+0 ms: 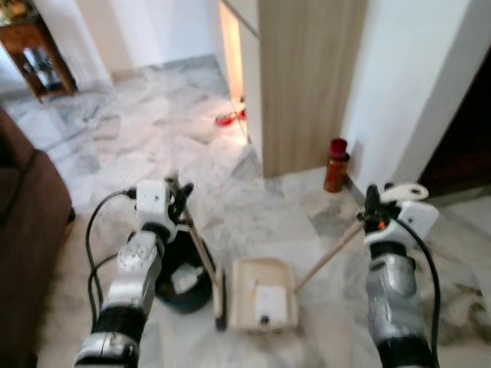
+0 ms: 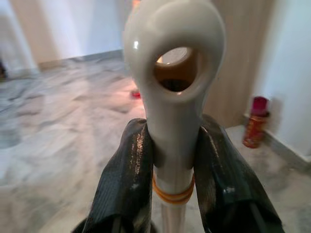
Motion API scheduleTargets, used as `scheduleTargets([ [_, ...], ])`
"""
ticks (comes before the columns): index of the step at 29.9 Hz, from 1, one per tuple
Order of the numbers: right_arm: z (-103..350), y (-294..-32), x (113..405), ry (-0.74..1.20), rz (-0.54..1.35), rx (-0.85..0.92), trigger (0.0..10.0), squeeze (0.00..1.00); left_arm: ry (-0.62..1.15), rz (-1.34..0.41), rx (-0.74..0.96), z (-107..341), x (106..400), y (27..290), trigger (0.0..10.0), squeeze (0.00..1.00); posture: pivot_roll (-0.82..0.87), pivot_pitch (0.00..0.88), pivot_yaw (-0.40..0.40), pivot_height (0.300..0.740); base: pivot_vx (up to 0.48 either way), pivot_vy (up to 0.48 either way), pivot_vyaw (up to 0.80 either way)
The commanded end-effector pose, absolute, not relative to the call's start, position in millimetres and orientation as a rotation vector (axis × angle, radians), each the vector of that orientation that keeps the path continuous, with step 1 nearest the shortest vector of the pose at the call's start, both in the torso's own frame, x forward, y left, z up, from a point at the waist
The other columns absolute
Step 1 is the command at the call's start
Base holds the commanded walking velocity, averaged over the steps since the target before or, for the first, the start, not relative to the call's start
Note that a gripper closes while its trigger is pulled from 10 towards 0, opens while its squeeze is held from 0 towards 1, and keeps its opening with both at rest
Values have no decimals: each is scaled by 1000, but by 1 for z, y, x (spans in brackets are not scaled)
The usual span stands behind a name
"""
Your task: Sweep floor
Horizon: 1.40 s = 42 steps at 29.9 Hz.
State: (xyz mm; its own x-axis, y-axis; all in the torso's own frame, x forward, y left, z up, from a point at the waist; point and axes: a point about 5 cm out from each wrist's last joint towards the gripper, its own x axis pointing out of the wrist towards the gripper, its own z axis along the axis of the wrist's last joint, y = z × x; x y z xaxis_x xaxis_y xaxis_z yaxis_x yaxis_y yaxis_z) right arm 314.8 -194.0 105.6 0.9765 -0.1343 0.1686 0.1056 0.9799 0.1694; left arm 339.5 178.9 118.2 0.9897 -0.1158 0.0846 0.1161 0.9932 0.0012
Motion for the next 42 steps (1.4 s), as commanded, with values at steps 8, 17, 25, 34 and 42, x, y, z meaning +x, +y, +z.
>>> scheduleTargets([
  [8,119,-198,321,-240,-130,186,10000,0,-136,-131,35,128,340,178,10000,0,-71,0,106,740,0,239,0],
  [17,114,-205,317,-227,-146,177,10000,0,-129,-161,27,126,339,173,10000,0,-73,0,105,740,0,0,0],
  [25,115,-208,316,-227,-158,172,10000,0,-117,-181,38,124,337,171,10000,0,-70,0,101,740,0,0,0],
  [34,115,-208,317,-224,-155,175,10000,0,-123,-176,39,121,333,172,10000,0,-69,0,94,740,0,0,0],
  [42,115,-208,318,-223,-154,172,10000,0,-127,-179,33,122,333,170,10000,0,-70,0,94,740,0,0,0],
])
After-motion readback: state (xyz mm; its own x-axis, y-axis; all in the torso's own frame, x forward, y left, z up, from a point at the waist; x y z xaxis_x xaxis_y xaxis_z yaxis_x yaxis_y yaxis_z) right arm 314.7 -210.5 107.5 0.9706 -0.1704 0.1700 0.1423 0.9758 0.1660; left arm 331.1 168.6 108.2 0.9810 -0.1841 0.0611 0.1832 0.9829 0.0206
